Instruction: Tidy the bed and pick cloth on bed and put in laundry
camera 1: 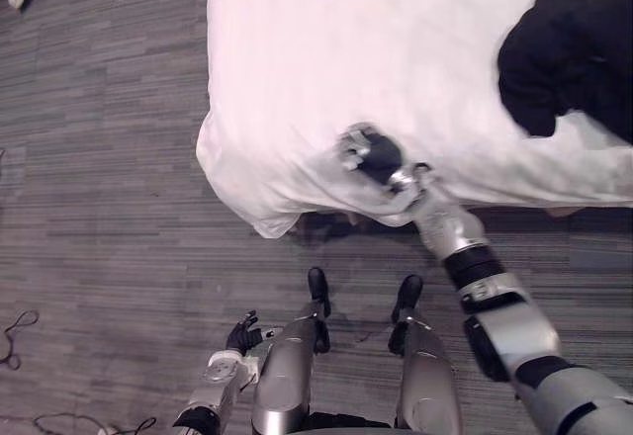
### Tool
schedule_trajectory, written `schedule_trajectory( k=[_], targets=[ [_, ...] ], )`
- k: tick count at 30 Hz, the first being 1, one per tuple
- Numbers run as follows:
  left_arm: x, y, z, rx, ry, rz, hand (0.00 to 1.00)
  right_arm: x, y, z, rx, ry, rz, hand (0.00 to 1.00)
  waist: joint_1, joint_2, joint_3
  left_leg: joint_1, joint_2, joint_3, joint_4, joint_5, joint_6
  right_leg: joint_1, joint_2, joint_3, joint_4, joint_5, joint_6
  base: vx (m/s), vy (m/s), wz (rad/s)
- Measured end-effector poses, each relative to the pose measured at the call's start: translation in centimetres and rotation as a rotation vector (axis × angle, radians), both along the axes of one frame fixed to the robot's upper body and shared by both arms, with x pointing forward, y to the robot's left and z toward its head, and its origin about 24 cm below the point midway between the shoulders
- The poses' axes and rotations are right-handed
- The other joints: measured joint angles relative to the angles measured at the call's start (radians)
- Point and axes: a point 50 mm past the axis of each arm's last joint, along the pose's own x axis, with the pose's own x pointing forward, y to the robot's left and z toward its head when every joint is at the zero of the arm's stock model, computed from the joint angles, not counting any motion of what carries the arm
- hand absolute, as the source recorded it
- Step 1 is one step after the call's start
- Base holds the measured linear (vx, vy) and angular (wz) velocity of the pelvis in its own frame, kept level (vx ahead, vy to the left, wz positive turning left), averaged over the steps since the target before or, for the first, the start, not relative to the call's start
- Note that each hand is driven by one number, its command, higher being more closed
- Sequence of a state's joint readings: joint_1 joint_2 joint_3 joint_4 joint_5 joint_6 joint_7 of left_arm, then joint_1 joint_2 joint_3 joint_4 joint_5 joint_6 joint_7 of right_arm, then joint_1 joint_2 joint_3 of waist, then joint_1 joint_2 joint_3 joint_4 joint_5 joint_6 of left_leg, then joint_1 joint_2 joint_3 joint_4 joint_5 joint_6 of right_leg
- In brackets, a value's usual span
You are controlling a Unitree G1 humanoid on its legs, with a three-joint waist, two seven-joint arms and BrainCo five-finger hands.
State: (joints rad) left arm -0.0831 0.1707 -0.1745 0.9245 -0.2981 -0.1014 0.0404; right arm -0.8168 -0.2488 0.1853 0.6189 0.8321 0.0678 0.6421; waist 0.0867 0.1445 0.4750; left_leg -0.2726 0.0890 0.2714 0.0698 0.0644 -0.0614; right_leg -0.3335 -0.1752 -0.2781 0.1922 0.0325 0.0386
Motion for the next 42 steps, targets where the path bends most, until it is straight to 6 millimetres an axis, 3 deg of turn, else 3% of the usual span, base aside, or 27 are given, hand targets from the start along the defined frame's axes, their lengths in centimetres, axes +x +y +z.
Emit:
schedule_trajectory(
  k=[1,3,5,7,11,13,14,15,16,17,19,21,23,25,27,28,30,33,35,36,37,38,39,40,41,42],
  targets=[
    [0.4,-0.5,0.2,-0.001,-0.012,-0.023,0.0,1.0,-3.8,-0.1,0.013,0.035,-0.137,1.0,0.015,0.012,0.006,-0.021,-0.002,0.0,0.02,-0.003,0.004,-0.025,-0.006,0.01,0.019,-0.005,-0.003,0.02,0.002,-0.06],
    [0.7,-0.8,0.4,-0.007,-0.032,-0.027,0.0,1.2,-7.0,0.3,0.051,0.04,-0.211,1.0,0.015,0.028,0.013,-0.029,-0.008,0.001,0.021,-0.004,0.006,-0.044,-0.015,0.014,0.039,-0.013,-0.003,0.02,0.016,-0.07],
    [1.4,-0.8,1.1,-0.011,-0.097,-0.014,0.0,0.9,-9.2,1.5,0.139,-0.007,-0.235,1.0,0.0,0.035,0.014,-0.044,-0.019,0.025,0.045,-0.02,0.018,-0.1,-0.044,0.042,0.123,-0.054,0.006,0.0,0.019,-0.11],
    [2.2,-0.9,1.9,-0.026,-0.153,0.0,0.0,0.4,-10.8,0.8,0.215,0.001,-0.28,1.0,-0.01,0.037,0.015,-0.048,-0.02,0.033,0.099,-0.054,0.021,-0.109,-0.062,0.055,0.179,-0.086,0.01,0.01,0.003,-0.03],
    [3.5,-0.8,3.5,-0.06,-0.26,0.018,0.0,-3.3,-15.1,-3.8,0.411,0.079,-0.46,1.0,-0.04,0.034,0.017,-0.051,0.017,0.064,0.248,-0.156,0.016,-0.084,-0.054,0.079,0.218,-0.121,0.019,0.03,0.031,-0.25],
    [3.5,-0.2,4.1,-0.035,-0.313,0.034,0.0,-6.1,-17.2,-7.3,0.482,0.144,-0.603,1.0,-0.052,0.016,0.027,-0.021,0.041,0.106,0.27,-0.189,0.011,-0.063,-0.037,0.102,0.203,-0.121,0.02,0.07,0.054,-0.64],
    [3.3,0.3,4.4,0.006,-0.35,0.051,0.0,-9.5,-18.7,-11.0,0.539,0.211,-0.719,1.0,-0.081,-0.001,0.036,0.014,0.06,0.138,0.275,-0.21,0.004,-0.033,-0.015,0.125,0.178,-0.116,0.024,0.1,0.049,-0.69],
    [3.2,0.4,4.5,0.023,-0.36,0.056,0.0,-10.9,-19.1,-12.1,0.559,0.233,-0.759,1.0,-0.092,-0.009,0.04,0.03,0.066,0.149,0.275,-0.216,0.002,-0.017,-0.009,0.131,0.167,-0.111,0.023,0.15,0.054,-0.84],
    [3.1,0.7,4.6,0.052,-0.362,0.067,0.0,-14.9,-19.9,-14.8,0.605,0.278,-0.862,1.0,-0.119,-0.026,0.047,0.078,0.088,0.184,0.272,-0.234,-0.01,0.024,0.015,0.152,0.132,-0.099,0.02,0.16,0.041,-0.65],
    [3.0,0.9,4.5,0.071,-0.36,0.07,0.0,-16.4,-20.1,-15.8,0.624,0.301,-0.896,0.0,-0.13,-0.036,0.045,0.096,0.095,0.199,0.268,-0.239,-0.015,0.036,0.023,0.162,0.121,-0.095,0.02,0.2,0.036,-0.92],
    [2.8,1.1,4.4,0.155,-0.347,0.078,0.0,-22.4,-20.2,-19.1,0.668,0.402,-1.027,0.0,-0.172,-0.088,0.017,0.185,0.129,0.285,0.244,-0.253,-0.034,0.091,0.067,0.212,0.068,-0.08,0.014,0.2,0.013,-0.95],
    [2.4,1.4,3.8,0.206,-0.305,0.071,0.0,-26.3,-19.5,-21.3,0.682,0.496,-1.105,0.0,-0.196,-0.138,-0.038,0.265,0.157,0.39,0.203,-0.251,-0.053,0.122,0.087,0.21,0.029,-0.079,0.011,0.19,-0.004,-1.0],
    [1.3,2.3,3.1,0.238,-0.249,0.127,0.0,-28.2,-18.2,-23.2,0.68,0.592,-1.118,0.0,-0.193,-0.176,-0.081,0.352,0.165,0.516,0.167,-0.242,-0.068,0.127,0.032,0.032,0.036,-0.094,-0.008,0.2,0.043,-1.5],
    [-0.8,3.8,2.0,0.275,-0.163,0.186,0.0,-29.1,-16.9,-24.8,0.659,0.693,-1.103,0.0,-0.192,-0.191,-0.113,0.416,0.189,0.617,0.165,-0.24,-0.072,0.139,0.01,-0.102,0.051,-0.071,-0.032,0.19,-0.013,-1.44],
    [-2.9,4.2,0.8,0.288,-0.078,0.201,0.0,-29.7,-15.9,-26.4,0.612,0.82,-1.07,0.0,-0.188,-0.165,-0.123,0.458,0.212,0.708,0.193,-0.243,-0.079,0.118,0.012,-0.208,0.102,-0.077,-0.076,0.13,-0.139,-1.03],
    [-3.7,4.0,0.2,0.285,-0.031,0.196,0.0,-29.7,-15.4,-27.1,0.59,0.888,-1.037,0.0,-0.193,-0.133,-0.124,0.475,0.225,0.736,0.221,-0.249,-0.087,0.117,0.024,-0.201,0.119,-0.088,-0.09,0.07,-0.099,-0.65],
    [-4.6,4.0,-0.4,0.289,0.025,0.189,0.0,-29.2,-14.5,-27.8,0.567,0.95,-0.988,0.0,-0.195,-0.111,-0.128,0.493,0.239,0.756,0.248,-0.25,-0.086,0.12,0.048,-0.161,0.122,-0.093,-0.096,0.02,-0.003,-0.67],
    [-6.3,4.7,-1.5,0.337,0.14,0.143,0.0,-28.4,-13.1,-28.2,0.459,0.988,-0.947,0.0,-0.197,-0.113,-0.132,0.544,0.232,0.758,0.27,-0.25,-0.086,0.122,0.074,-0.094,0.134,-0.129,-0.089,-0.05,0.026,-0.77],
    [-8.0,5.4,-2.3,0.375,0.252,0.12,0.0,-28.1,-12.8,-28.5,0.291,1.027,-0.953,0.0,-0.196,-0.114,-0.135,0.553,0.264,0.675,0.394,-0.235,-0.071,0.127,0.101,-0.049,0.132,-0.16,-0.102,-0.1,-0.01,-1.19],
    [-10.0,5.6,-2.8,0.366,0.336,0.158,0.0,-27.8,-12.6,-28.5,0.183,1.031,-0.95,0.0,-0.188,-0.107,-0.151,0.507,0.291,0.515,0.519,-0.203,0.048,0.142,0.132,-0.023,0.133,-0.168,-0.138,0.09,-0.079,-1.85],
    [-12.4,5.6,-3.4,0.346,0.42,0.199,0.0,-27.0,-12.0,-28.3,0.101,1.013,-0.912,0.0,-0.159,-0.099,-0.176,0.397,0.282,0.26,0.677,-0.1,0.246,0.144,0.163,-0.002,0.141,-0.164,-0.192,0.2,-0.114,-2.81],
    [-15.4,5.3,-3.8,0.311,0.509,0.26,0.0,-25.8,-11.1,-27.8,0.041,0.981,-0.853,0.0,-0.118,-0.108,-0.187,0.273,0.205,-0.015,0.875,0.074,0.253,0.151,0.228,0.105,0.144,-0.166,-0.204,0.17,-0.057,-3.0],
    [-17.0,4.6,-4.1,0.278,0.559,0.287,0.0,-24.7,-10.8,-27.6,0.021,0.958,-0.825,0.0,-0.087,-0.087,-0.19,0.207,0.155,-0.137,1.003,-0.001,0.175,0.151,0.272,0.183,0.151,-0.173,-0.213,0.08,0.069,-3.48],
    [-19.3,3.9,-4.5,0.251,0.644,0.31,0.0,-23.2,-11.2,-27.3,-0.024,0.933,-0.82,0.0,-0.053,-0.072,-0.188,0.116,0.095,-0.239,1.105,-0.122,0.101,0.179,0.333,0.276,0.152,-0.167,-0.225,0.04,0.153,-3.0],
    [-20.5,3.9,-4.7,0.25,0.692,0.309,0.0,-22.5,-10.9,-27.1,-0.054,0.92,-0.804,0.0,-0.037,-0.077,-0.191,0.077,0.086,-0.256,1.03,-0.138,0.095,0.214,0.359,0.308,0.132,-0.155,-0.229,0.05,0.147,-2.88],
    [-21.3,4.5,-4.6,0.243,0.714,0.288,0.0,-22.2,-9.5,-27.1,-0.084,0.914,-0.767,0.0,-0.021,-0.108,-0.201,0.073,0.091,-0.246,0.982,-0.091,0.087,0.257,0.374,0.348,0.087,-0.151,-0.216,0.09,0.064,-1.7]
  ],
)
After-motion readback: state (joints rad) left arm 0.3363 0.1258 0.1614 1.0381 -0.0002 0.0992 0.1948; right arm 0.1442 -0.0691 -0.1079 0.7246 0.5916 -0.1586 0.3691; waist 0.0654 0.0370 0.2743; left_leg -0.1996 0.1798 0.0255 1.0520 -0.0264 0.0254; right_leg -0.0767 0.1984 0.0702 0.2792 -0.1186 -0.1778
